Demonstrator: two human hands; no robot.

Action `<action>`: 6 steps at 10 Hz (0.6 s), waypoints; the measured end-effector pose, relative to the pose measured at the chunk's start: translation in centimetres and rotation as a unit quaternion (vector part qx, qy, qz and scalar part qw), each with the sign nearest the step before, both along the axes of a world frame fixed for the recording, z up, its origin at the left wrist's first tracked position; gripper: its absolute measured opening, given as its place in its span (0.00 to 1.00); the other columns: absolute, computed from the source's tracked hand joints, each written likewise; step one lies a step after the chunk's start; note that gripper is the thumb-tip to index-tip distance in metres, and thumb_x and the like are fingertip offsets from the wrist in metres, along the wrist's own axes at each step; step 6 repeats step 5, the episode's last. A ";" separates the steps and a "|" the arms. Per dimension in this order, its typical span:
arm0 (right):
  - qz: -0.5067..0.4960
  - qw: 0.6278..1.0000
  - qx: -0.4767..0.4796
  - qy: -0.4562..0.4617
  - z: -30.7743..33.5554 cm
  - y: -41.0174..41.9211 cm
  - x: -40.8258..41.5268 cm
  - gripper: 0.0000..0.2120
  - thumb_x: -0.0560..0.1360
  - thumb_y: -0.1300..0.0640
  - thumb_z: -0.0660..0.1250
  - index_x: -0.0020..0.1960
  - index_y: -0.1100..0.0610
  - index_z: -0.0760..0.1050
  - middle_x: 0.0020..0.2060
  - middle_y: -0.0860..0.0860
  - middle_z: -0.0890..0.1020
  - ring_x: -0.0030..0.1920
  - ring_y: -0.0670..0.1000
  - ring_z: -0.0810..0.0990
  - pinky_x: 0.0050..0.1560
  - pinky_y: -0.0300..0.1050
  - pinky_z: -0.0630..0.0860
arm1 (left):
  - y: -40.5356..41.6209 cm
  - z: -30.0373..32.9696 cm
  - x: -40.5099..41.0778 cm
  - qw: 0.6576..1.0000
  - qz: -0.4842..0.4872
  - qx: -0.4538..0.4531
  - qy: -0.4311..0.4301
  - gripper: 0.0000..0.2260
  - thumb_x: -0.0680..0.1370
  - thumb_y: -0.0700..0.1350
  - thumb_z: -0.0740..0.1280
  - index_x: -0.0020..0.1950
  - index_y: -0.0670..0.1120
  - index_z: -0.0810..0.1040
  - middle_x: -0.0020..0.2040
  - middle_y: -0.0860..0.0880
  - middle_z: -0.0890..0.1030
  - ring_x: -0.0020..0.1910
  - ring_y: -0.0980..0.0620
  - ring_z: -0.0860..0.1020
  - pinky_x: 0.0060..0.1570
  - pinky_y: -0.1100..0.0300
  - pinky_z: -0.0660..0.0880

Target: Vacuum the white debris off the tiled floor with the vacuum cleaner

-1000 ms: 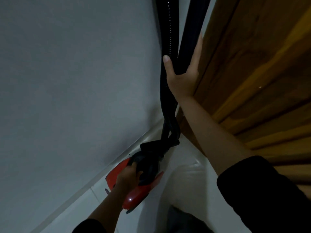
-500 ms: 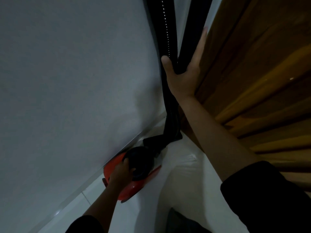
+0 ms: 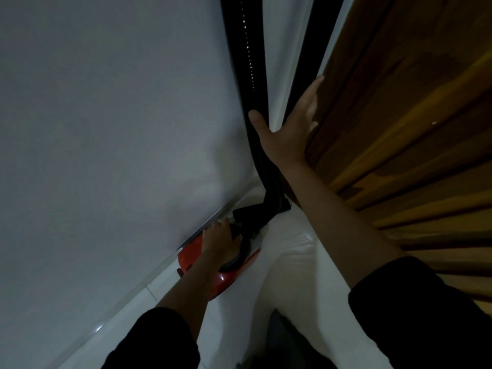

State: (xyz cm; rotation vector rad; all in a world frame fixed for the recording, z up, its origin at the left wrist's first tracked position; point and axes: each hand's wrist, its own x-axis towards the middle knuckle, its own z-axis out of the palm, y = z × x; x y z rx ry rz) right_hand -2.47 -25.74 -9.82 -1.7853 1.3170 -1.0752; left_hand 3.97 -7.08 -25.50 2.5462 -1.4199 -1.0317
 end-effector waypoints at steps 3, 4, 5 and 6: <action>0.040 0.995 0.045 0.086 2.5 2.3 -2.0 0.65 0.63 0.33 0.74 0.79 0.61 0.36 0.79 0.56 0.40 0.79 0.55 0.38 0.68 0.75 0.38 | -2.9 8.1 -2.0 0.993 0.032 -0.100 0.056 0.38 0.76 0.55 0.67 0.77 0.41 0.52 0.74 0.39 0.63 0.72 0.38 0.62 0.71 0.43 0.61; 0.039 0.995 0.046 0.085 3.4 3.1 -2.5 0.64 0.63 0.33 0.73 0.79 0.61 0.37 0.80 0.55 0.42 0.79 0.55 0.40 0.68 0.75 0.39 | -3.4 10.1 -2.5 0.992 0.044 -0.104 0.064 0.39 0.76 0.55 0.67 0.78 0.41 0.51 0.74 0.38 0.62 0.73 0.38 0.62 0.72 0.44 0.60; 0.033 0.993 0.079 0.080 4.5 3.6 -3.0 0.64 0.63 0.33 0.74 0.79 0.58 0.35 0.80 0.54 0.43 0.79 0.54 0.43 0.71 0.74 0.38 | -3.7 12.0 -2.9 0.990 0.059 -0.107 0.064 0.39 0.76 0.55 0.67 0.77 0.41 0.51 0.74 0.38 0.62 0.73 0.39 0.62 0.73 0.46 0.59; 0.033 0.993 0.079 0.080 4.5 3.6 -3.0 0.64 0.63 0.33 0.74 0.79 0.58 0.35 0.80 0.54 0.43 0.79 0.54 0.43 0.71 0.74 0.38 | -3.7 12.0 -2.9 0.990 0.059 -0.107 0.064 0.39 0.76 0.55 0.67 0.77 0.41 0.51 0.74 0.38 0.62 0.73 0.39 0.62 0.73 0.46 0.59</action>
